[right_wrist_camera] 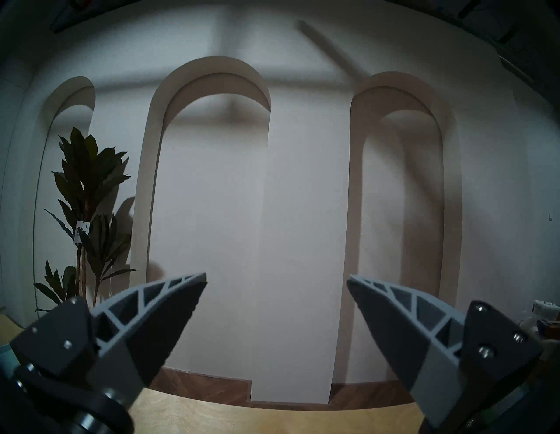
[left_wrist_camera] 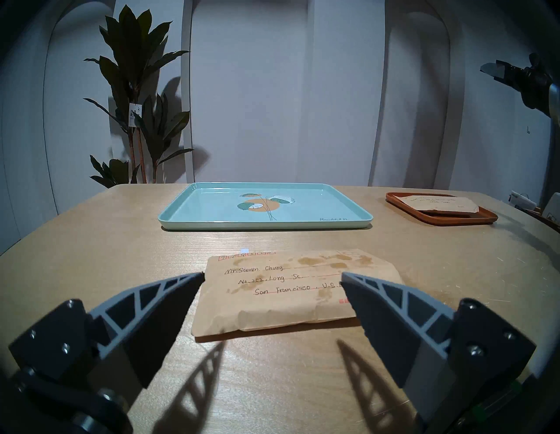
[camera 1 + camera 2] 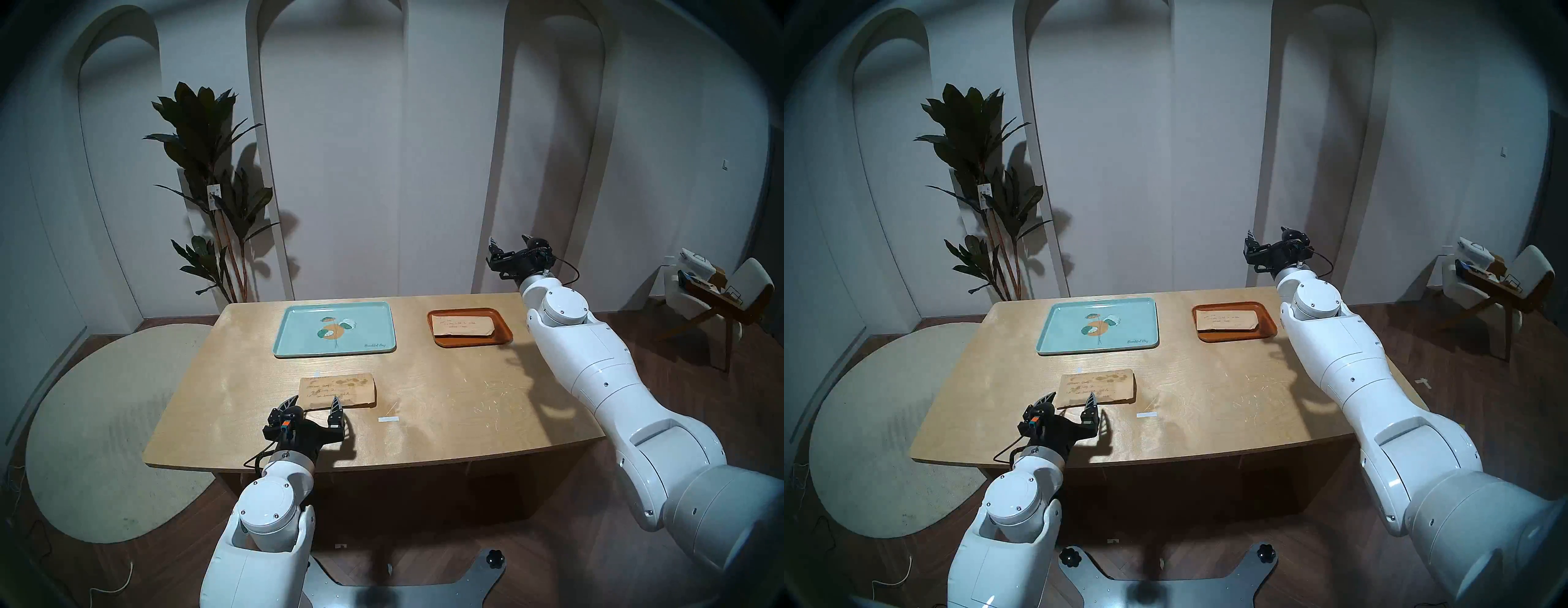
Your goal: Sort the mail into the trays, one tray per recipient
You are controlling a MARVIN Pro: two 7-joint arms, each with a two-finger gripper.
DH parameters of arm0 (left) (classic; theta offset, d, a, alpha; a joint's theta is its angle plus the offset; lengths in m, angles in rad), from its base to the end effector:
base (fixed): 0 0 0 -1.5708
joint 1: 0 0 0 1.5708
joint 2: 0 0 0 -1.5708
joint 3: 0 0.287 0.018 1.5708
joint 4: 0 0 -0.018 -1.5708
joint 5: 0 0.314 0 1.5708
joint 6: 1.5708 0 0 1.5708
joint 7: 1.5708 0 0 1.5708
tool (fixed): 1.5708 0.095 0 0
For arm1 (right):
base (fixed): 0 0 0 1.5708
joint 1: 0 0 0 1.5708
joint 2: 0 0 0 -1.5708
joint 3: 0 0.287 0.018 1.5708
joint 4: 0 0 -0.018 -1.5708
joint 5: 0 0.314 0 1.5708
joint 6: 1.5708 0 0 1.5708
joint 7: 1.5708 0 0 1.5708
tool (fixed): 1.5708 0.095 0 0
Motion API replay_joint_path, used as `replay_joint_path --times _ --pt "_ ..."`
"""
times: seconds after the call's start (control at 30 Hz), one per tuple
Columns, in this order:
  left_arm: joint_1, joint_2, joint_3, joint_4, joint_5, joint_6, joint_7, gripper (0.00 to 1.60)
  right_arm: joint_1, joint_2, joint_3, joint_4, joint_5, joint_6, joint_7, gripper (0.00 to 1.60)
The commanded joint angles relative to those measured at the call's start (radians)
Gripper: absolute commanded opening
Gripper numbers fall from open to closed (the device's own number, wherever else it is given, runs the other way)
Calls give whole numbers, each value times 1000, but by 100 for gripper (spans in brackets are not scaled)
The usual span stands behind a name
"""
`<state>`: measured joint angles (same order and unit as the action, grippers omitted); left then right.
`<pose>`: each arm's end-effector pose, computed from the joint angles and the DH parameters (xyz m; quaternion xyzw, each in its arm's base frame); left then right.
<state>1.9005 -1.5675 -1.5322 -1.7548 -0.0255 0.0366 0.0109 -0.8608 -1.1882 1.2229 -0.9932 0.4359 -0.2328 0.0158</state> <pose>0.3253 -0.0146 -0.3580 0.7686 0.0015 0.6394 0.0199 0.5931 -0.0823 -0.1669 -0.5994 -0.0535 -0.7986 0.0052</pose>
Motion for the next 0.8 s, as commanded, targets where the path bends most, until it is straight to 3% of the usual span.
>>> replay_joint_path --times 0.0,0.3,0.4,0.77 --pt "-12 0 0 -21 1 -7 0 160 -37 53 33 -113 -5 -37 -20 160" --pt "-13 0 0 -23 1 -7 0 160 -117 97 70 -252 -14 -56 -53 160" --pt "-13 0 0 -24 1 -7 0 160 -134 101 74 -260 -16 -58 -58 160" --pt "-13 0 0 -26 1 -8 0 160 -317 147 87 -427 -15 -33 -99 160"
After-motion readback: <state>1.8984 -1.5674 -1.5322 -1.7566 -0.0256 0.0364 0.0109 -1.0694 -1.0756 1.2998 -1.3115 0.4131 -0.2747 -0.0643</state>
